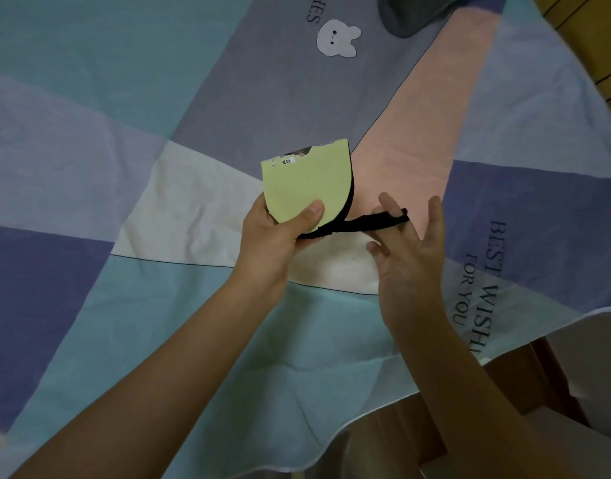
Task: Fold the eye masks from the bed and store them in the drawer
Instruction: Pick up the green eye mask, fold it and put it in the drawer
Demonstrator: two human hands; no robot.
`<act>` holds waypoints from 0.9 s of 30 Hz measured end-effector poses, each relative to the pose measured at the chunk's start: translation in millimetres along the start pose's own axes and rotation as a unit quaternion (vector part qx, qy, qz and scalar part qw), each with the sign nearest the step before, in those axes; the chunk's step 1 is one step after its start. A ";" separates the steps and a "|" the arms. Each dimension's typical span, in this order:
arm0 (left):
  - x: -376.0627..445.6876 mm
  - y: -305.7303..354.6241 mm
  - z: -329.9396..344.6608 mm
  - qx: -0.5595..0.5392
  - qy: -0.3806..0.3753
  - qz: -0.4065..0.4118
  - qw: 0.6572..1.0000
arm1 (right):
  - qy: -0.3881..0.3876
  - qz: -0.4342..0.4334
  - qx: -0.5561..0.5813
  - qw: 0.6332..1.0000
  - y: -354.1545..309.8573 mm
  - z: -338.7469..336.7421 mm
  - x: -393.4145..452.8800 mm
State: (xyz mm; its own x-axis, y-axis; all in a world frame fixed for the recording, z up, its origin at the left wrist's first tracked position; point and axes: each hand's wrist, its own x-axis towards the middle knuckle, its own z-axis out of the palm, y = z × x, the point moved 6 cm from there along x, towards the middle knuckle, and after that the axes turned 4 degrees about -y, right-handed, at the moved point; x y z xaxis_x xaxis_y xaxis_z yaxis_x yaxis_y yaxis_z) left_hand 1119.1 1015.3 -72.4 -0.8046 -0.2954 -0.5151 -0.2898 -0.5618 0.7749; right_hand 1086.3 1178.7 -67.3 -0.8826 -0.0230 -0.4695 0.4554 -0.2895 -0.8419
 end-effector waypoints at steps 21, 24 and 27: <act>25.2 4.1 -34.7 -0.031 0.132 0.039 0.990 | -0.090 -0.017 -0.188 0.978 -3.1 -7.3 8.3; 26.7 5.9 -36.4 -0.028 0.136 0.039 0.989 | -0.095 -0.027 -0.255 0.962 -5.3 -7.5 9.9; 27.1 6.8 -37.5 -0.018 0.138 0.036 0.990 | -0.085 -0.018 -0.313 0.946 -6.1 -8.5 10.7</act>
State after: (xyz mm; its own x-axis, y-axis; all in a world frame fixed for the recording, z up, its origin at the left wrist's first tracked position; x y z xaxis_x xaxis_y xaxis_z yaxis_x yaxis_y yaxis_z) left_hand 1114.7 974.6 -94.9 -0.6485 -0.5330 -0.5435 -0.2138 -0.5577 0.8021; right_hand 1075.1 1188.4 -69.4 -0.8811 -0.1919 -0.4323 0.3571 0.3293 -0.8741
